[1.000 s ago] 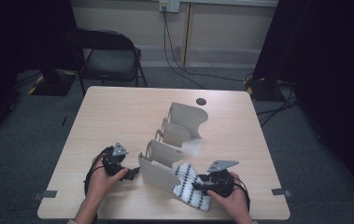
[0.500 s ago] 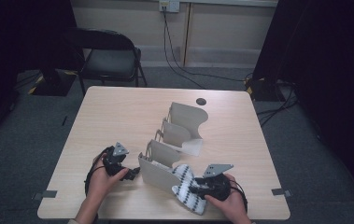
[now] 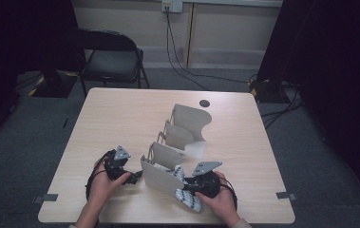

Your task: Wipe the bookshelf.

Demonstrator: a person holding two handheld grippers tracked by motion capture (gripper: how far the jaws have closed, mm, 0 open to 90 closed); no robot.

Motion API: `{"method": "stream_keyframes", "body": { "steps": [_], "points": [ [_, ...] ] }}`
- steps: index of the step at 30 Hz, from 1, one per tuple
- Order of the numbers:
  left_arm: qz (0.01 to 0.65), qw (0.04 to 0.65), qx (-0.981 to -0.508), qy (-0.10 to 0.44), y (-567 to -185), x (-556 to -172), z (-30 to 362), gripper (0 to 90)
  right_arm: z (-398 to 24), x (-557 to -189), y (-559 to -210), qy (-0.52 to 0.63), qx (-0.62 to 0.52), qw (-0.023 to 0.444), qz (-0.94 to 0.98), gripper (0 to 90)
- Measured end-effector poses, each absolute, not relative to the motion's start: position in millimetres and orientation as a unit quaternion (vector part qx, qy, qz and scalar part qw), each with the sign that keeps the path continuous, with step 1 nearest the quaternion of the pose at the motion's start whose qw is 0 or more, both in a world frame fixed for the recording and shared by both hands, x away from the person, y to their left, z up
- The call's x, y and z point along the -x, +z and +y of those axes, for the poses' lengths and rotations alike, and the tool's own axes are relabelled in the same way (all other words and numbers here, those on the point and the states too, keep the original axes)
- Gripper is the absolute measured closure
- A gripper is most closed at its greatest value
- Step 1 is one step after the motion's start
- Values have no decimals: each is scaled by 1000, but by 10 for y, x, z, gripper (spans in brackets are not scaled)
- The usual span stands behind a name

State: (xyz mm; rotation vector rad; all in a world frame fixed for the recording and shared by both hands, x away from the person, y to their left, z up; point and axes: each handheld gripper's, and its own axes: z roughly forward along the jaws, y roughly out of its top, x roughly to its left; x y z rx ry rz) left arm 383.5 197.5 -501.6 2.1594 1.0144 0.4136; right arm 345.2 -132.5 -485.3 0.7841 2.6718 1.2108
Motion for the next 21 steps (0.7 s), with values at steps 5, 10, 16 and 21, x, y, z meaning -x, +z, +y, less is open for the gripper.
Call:
{"method": "stream_keyframes", "body": {
  "steps": [5,10,16,21],
  "points": [
    [393,354,-833,159,-5018,-3836,1967,0,-1232,-3478,-4878,401,-249,57,880,709],
    [392,355,-833,159,-5019,-3837,1967,0,-1174,-3472,-4875,400,-240,59,883,693],
    [391,354,-835,159,-5018,-3837,1968,0,-1106,-3493,-4874,400,-237,59,883,676],
    [391,353,-835,159,-5018,-3837,1968,0,-1102,-3495,-4882,405,-233,56,882,615]
  ]
}}
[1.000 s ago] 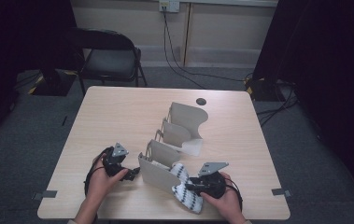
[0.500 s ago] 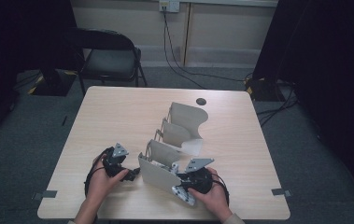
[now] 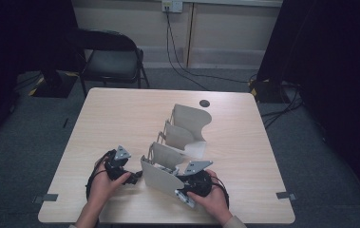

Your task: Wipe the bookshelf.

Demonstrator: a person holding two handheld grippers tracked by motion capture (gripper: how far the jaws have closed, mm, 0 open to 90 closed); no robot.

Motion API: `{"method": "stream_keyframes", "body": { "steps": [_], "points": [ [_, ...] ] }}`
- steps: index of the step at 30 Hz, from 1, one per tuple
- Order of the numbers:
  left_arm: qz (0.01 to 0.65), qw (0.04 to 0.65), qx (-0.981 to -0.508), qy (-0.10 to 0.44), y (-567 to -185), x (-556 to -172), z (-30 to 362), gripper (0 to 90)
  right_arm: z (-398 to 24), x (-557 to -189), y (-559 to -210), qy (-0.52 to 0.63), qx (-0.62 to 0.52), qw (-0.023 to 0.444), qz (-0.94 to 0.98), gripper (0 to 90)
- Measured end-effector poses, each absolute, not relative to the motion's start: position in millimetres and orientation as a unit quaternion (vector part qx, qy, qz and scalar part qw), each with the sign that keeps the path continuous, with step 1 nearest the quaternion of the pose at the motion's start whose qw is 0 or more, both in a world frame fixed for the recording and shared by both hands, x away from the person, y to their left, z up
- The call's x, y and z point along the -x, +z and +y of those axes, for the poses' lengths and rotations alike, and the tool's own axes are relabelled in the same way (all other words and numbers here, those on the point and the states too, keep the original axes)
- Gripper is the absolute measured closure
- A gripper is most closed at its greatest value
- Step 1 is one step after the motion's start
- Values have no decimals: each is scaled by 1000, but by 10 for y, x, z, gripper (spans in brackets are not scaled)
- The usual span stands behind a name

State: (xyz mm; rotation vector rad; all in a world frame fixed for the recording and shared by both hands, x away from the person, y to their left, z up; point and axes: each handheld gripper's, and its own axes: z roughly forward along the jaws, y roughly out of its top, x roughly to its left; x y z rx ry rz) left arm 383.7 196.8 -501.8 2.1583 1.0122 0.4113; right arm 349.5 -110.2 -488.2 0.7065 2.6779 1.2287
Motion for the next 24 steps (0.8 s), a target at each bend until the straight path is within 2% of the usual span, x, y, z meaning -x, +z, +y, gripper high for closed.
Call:
{"method": "stream_keyframes", "body": {
  "steps": [8,11,13,18,24],
  "points": [
    [391,353,-835,159,-5017,-3833,1966,0,-1272,-3462,-4771,414,-235,64,877,420],
    [391,353,-835,159,-5017,-3834,1967,0,-1390,-3445,-4732,407,-237,84,878,342],
    [391,353,-835,159,-5017,-3834,1966,0,-1464,-3442,-4731,410,-237,72,878,295],
    [391,353,-835,159,-5017,-3834,1965,0,-1490,-3351,-4807,403,-199,77,890,247],
    [392,354,-834,159,-5018,-3834,1962,0,-1362,-3346,-4879,393,-173,76,900,286]
  ]
}}
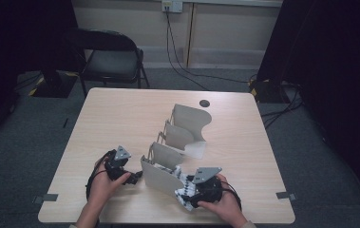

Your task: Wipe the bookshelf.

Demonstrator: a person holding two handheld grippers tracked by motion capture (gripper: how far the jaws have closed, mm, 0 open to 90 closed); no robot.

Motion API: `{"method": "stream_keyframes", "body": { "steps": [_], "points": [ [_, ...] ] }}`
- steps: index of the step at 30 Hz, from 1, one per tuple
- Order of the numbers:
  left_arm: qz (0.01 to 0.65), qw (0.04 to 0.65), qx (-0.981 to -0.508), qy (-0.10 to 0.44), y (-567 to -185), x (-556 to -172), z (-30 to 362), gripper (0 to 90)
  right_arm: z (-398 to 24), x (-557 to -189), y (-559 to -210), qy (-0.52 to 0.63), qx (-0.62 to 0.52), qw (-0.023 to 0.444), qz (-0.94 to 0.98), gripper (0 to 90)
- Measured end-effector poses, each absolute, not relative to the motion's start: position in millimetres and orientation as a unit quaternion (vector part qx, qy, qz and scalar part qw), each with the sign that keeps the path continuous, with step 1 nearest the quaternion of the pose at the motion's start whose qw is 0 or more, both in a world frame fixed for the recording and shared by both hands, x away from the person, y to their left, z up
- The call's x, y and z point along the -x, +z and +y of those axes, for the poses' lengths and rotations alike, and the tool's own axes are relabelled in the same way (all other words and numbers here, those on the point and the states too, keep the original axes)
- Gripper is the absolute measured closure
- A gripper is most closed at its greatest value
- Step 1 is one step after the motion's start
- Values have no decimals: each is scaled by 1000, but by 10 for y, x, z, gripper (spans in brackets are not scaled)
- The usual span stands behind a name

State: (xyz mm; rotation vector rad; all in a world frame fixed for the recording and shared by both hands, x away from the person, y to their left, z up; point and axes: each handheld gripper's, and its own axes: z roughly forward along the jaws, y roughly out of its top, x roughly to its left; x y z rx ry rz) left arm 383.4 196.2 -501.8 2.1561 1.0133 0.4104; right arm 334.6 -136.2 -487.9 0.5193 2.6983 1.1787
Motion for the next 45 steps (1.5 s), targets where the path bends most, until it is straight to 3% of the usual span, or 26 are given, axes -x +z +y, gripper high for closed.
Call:
{"method": "stream_keyframes", "body": {
  "steps": [5,12,15,25,31,36,39,42,45],
  "points": [
    [391,355,-834,159,-5019,-3834,1962,0,-1283,-3366,-4911,393,-169,67,901,387],
    [392,355,-834,159,-5019,-3832,1959,0,-1192,-3354,-4888,387,-174,66,903,657],
    [392,354,-834,159,-5019,-3832,1958,0,-1194,-3358,-4879,385,-179,60,903,722],
    [390,352,-836,159,-5017,-3831,1960,0,-1305,-3322,-4838,368,-185,52,910,773],
    [389,353,-836,159,-5017,-3834,1957,0,-1498,-3300,-4826,362,-202,54,909,737],
    [389,353,-836,159,-5017,-3837,1948,0,-1547,-3311,-4760,385,-217,78,894,440],
    [387,352,-837,158,-5015,-3841,1947,0,-1505,-3348,-4752,397,-213,90,889,349],
    [387,351,-838,158,-5014,-3841,1946,0,-1421,-3404,-4777,393,-203,105,891,315],
    [389,355,-835,158,-5018,-3841,1940,0,-1372,-3451,-4834,386,-197,98,896,336]
  ]
}}
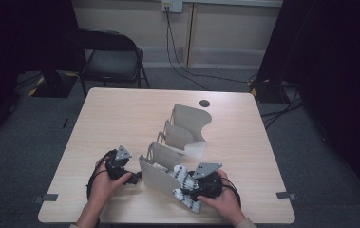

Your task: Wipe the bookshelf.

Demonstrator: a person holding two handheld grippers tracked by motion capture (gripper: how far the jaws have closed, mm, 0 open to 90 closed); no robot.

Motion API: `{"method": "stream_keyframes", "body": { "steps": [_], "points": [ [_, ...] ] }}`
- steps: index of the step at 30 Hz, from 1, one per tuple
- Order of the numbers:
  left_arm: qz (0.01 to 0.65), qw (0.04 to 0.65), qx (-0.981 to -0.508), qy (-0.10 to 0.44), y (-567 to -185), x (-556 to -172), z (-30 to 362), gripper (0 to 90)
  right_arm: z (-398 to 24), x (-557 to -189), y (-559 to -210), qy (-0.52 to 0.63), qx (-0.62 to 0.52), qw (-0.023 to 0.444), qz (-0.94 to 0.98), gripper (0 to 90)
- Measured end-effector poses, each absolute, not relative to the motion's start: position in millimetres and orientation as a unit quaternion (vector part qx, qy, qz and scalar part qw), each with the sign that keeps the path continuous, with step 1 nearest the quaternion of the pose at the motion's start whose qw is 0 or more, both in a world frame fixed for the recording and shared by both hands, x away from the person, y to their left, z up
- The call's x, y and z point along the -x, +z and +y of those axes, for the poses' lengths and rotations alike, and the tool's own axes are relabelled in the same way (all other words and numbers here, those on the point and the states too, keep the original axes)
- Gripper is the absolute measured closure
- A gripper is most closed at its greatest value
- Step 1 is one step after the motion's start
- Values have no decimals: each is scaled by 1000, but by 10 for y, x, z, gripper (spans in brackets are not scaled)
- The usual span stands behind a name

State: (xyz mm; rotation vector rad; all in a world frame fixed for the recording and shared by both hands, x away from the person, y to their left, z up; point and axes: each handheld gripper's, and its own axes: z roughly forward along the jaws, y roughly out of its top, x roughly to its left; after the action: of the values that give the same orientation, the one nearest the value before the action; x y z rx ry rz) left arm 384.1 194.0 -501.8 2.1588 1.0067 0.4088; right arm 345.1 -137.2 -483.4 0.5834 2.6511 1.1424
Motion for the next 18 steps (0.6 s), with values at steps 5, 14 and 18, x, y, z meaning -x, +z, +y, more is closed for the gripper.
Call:
{"method": "stream_keyframes", "body": {
  "steps": [5,14,18],
  "points": [
    [390,355,-835,158,-5018,-3841,1939,0,-1374,-3450,-4899,386,-207,81,895,561],
    [390,354,-835,158,-5018,-3842,1938,0,-1602,-3485,-4813,384,-251,66,886,768],
    [389,354,-835,158,-5018,-3843,1938,0,-1771,-3540,-4742,389,-277,78,875,779]
  ]
}}
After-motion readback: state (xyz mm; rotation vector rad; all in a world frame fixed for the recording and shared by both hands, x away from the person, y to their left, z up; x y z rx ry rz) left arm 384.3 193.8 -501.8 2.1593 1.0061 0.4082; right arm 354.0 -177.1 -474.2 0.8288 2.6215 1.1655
